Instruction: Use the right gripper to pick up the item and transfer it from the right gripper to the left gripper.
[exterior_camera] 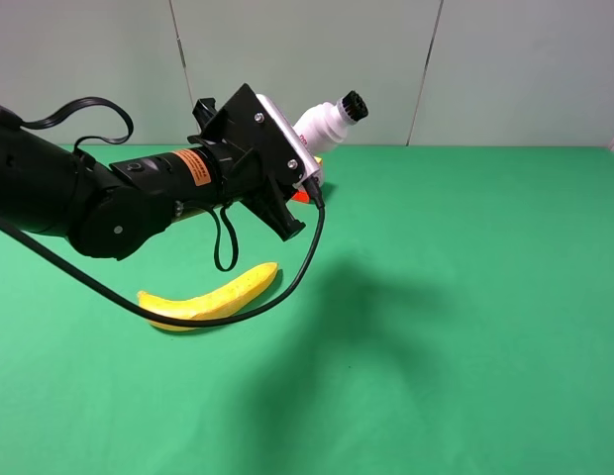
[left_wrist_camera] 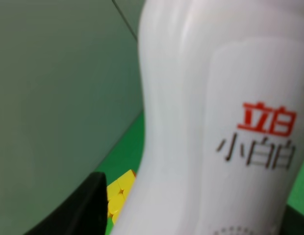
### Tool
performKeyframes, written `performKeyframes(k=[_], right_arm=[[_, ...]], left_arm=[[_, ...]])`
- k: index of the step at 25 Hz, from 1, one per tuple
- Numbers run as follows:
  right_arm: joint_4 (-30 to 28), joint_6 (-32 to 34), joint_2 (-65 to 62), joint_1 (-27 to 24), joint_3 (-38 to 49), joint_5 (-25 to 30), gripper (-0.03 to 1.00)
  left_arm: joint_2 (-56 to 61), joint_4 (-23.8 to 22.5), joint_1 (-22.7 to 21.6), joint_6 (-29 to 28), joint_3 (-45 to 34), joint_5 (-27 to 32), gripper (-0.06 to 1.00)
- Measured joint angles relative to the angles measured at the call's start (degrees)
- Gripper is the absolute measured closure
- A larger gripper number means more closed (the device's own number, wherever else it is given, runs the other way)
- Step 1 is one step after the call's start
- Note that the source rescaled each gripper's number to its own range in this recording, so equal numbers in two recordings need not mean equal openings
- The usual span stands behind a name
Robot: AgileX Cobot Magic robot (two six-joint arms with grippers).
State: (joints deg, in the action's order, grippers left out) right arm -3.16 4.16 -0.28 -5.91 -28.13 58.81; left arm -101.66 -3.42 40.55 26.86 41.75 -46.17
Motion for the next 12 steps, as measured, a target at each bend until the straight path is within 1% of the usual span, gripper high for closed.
performKeyframes(k=[12], right_arm=[[0.13,-0.07,0.0,0.0,0.0,0.0,-0.03]], left_arm=[[0.0,0.0,0.0,0.0,0.0,0.0,0.93]])
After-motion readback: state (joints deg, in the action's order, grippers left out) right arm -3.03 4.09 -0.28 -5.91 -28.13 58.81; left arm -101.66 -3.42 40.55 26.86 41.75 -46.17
